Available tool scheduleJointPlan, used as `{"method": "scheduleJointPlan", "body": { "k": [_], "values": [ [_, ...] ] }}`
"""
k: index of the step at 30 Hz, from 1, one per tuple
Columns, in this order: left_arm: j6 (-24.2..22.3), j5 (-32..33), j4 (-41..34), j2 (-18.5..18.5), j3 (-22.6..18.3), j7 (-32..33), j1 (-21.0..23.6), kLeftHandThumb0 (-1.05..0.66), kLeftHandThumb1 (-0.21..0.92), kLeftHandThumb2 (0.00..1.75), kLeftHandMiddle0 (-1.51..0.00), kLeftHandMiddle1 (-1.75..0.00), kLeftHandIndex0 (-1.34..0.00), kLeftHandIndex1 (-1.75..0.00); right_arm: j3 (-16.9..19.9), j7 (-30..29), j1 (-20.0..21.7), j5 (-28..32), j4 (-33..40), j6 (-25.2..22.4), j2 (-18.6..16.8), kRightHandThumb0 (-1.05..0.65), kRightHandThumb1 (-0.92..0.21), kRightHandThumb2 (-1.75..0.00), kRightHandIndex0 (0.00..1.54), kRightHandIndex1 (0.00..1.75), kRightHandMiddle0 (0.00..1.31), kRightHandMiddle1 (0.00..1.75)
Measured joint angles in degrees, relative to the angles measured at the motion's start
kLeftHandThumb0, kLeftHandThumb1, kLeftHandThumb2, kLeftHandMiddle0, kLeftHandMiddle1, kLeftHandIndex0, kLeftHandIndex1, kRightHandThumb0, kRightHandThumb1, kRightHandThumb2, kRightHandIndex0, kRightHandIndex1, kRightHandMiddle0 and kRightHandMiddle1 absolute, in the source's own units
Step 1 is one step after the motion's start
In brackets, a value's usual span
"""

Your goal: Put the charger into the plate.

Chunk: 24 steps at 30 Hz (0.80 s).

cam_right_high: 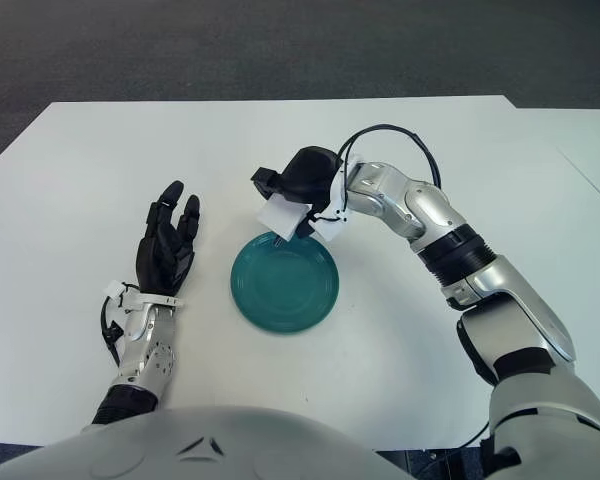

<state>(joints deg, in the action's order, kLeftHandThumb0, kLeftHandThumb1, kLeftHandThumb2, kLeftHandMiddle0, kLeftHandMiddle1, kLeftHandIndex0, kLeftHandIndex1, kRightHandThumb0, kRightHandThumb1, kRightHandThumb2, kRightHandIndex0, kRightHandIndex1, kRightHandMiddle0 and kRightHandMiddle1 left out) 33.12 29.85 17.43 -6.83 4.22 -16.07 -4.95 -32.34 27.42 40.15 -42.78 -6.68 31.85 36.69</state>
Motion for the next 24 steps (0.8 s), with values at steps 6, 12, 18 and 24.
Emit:
{"method": "scheduleJointPlan", "body": {
  "k": [6, 12, 18, 24],
  "values": [
    [0.5, -1.2, -0.5, 0.0, 0.2, 0.1, -0.5, -0.79, 0.92, 0.78, -0.18, 0.00, 0.00, -0.56, -0.2, 2.2, -3.7, 0.7, 1.2, 0.1, -0.3, -0.41, -0.57, -0.99, 0.99, 1.75, 0.42, 1.75],
    [0.9, -2.1, -0.9, 0.1, 0.3, 0.2, -1.0, -0.82, 0.92, 0.78, -0.18, 0.00, 0.00, -0.55, -0.8, 4.0, -6.4, 0.9, 1.3, 2.0, -0.4, -0.41, -0.54, -1.02, 1.01, 1.75, 0.44, 1.74],
    [0.9, -2.1, -1.1, 0.1, 0.3, 0.2, -1.2, -0.84, 0.92, 0.78, -0.18, 0.00, 0.00, -0.57, -0.8, 4.1, -7.2, 0.9, 1.5, 3.2, -0.5, -0.42, -0.53, -1.04, 1.02, 1.75, 0.46, 1.73],
    [0.8, -2.1, -1.2, 0.1, 0.3, 0.2, -1.3, -0.85, 0.92, 0.77, -0.17, 0.00, 0.00, -0.57, -1.0, 5.2, -7.6, 0.6, 1.6, 3.6, -0.8, -0.42, -0.52, -1.04, 1.01, 1.75, 0.47, 1.73]
  ]
}}
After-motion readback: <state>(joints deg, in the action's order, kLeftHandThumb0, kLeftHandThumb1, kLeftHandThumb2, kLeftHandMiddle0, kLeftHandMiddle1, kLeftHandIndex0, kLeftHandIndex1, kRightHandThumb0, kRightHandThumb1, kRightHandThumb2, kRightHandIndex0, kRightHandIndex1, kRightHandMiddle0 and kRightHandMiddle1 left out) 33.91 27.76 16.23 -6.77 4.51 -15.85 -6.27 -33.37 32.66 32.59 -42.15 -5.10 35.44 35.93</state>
